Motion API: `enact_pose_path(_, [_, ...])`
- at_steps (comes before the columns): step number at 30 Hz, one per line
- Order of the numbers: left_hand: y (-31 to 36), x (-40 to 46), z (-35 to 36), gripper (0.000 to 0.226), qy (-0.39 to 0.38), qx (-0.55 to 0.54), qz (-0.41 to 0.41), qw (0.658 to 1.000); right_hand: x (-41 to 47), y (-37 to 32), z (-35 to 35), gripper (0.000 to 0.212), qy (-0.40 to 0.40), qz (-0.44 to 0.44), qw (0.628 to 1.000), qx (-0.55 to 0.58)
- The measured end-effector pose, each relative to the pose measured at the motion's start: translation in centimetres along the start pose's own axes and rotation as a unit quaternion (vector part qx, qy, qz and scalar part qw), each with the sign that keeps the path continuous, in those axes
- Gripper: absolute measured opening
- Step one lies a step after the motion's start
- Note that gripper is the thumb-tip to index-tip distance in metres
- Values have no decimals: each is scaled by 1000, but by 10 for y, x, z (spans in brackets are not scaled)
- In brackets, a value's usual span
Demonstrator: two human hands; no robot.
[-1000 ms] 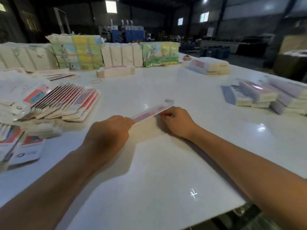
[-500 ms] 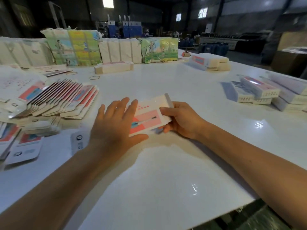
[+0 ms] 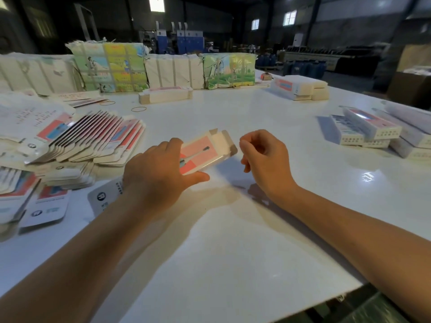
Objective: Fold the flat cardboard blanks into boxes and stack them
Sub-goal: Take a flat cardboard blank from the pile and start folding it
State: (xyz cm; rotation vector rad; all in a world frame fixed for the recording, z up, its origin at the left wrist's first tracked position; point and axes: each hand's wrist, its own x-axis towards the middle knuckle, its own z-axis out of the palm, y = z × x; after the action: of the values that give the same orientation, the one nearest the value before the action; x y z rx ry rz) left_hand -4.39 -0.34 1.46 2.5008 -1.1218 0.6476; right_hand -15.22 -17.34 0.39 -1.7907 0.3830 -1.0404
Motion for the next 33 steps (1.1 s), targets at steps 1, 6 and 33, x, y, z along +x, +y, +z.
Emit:
enact_pose_path(1, [0, 0, 0, 73, 1, -4, -4, 1000, -2, -1, 1, 13, -9, -5, 1000, -4])
enact_pose_path(6, [1, -3, 0, 73, 9, -21, -3, 1000, -16, -6, 12, 23, -107, -94, 989, -32])
enact_pose_path(33, [26, -15, 4, 73, 34, 74, 15, 997, -17, -11, 18, 32, -141, -52, 988, -26])
